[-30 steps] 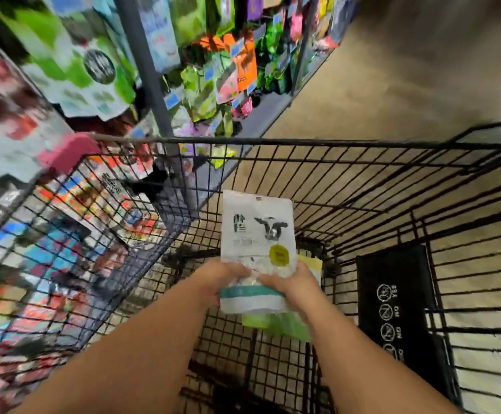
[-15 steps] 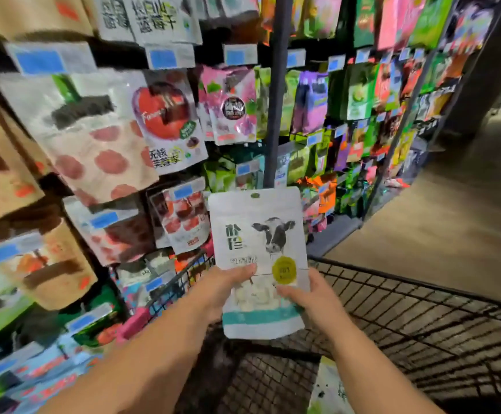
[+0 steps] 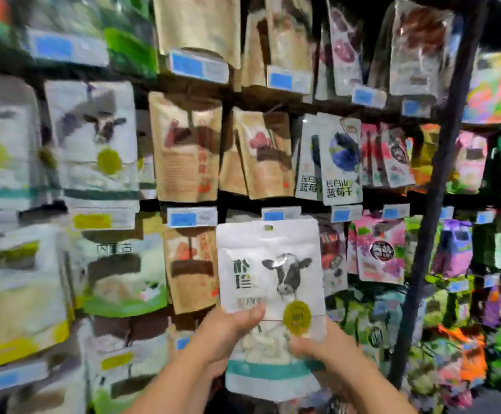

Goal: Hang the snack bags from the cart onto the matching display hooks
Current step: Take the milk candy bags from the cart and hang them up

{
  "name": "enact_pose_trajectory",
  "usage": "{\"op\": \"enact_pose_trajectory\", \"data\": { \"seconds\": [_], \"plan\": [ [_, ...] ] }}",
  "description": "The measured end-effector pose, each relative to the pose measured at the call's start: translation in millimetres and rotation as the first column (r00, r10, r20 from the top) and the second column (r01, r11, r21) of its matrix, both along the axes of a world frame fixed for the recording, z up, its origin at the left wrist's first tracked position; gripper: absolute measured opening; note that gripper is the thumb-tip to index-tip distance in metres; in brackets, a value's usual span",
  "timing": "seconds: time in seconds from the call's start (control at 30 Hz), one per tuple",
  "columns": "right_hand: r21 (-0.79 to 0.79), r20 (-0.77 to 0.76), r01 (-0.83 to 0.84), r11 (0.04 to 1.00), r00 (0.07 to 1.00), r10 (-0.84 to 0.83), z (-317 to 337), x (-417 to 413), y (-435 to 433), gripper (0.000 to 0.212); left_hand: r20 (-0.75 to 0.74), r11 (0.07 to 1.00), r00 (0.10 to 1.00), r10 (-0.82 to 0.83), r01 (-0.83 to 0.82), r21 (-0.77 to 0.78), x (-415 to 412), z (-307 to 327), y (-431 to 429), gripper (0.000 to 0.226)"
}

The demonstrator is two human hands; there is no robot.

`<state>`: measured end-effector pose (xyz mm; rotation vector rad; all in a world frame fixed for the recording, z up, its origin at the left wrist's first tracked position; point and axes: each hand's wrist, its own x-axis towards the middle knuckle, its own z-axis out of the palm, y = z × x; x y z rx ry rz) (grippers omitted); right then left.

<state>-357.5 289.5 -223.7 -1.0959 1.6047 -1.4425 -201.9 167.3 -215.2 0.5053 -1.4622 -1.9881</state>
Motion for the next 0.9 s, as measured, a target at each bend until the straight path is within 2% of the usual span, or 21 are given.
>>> {"op": "enact_pose_trajectory", "data": {
  "seconds": [0.07, 0.13, 0.23, 0.3, 0.33, 0.4, 0.53, 0.67, 0.77, 0.9],
  "plan": [
    [-0.013, -0.059, -0.031, 0.999, 0.998, 0.030, 11, 18, -27, 0.047, -0.056, 0.998, 0.997, 0.055, -0.056, -0.015, 24, 10, -18, 0.069],
    [-0.023, -0.088, -0.011, 1.000, 0.996, 0.008, 21, 36, -52, 0.034, -0.096, 0.992, 0.988, 0.122, -0.122, 0.000, 47, 18, -33, 0.065],
    [-0.100, -0.076, -0.056, 0.993, 0.996, 0.048, 42, 74, -76, 0.029, -0.134, 0.975, 0.966, 0.223, -0.224, 0.008, 82, 28, -54, 0.059],
    [-0.167, -0.127, -0.172, 0.971, 0.980, 0.152, 56, 96, -89, 0.033, -0.134, 0.967, 0.960, 0.248, -0.253, -0.025, 103, 39, -65, 0.068],
    [-0.198, -0.098, -0.190, 0.962, 0.980, 0.173, 62, 104, -96, 0.038, -0.135, 0.959, 0.953, 0.273, -0.280, -0.038, 113, 46, -70, 0.069],
    [-0.234, -0.062, -0.229, 0.945, 0.973, 0.221, 73, 119, -114, 0.042, -0.140, 0.939, 0.933, 0.331, -0.340, -0.047, 130, 59, -82, 0.058],
    [-0.290, -0.130, -0.234, 0.928, 0.970, 0.204, 102, 146, -145, 0.039, -0.174, 0.890, 0.885, 0.432, -0.449, -0.076, 158, 88, -100, 0.035],
    [-0.341, -0.127, -0.235, 0.910, 0.971, 0.203, 126, 163, -171, 0.026, -0.224, 0.825, 0.823, 0.522, -0.553, -0.112, 177, 116, -114, 0.046],
    [-0.385, -0.073, -0.235, 0.892, 0.972, 0.225, 143, 174, -188, 0.027, -0.240, 0.794, 0.795, 0.557, -0.595, -0.129, 186, 127, -124, 0.036],
    [-0.406, -0.066, -0.230, 0.884, 0.973, 0.222, 163, 184, -210, 0.029, -0.258, 0.745, 0.764, 0.592, -0.640, -0.189, 195, 132, -131, 0.033]
  ]
}}
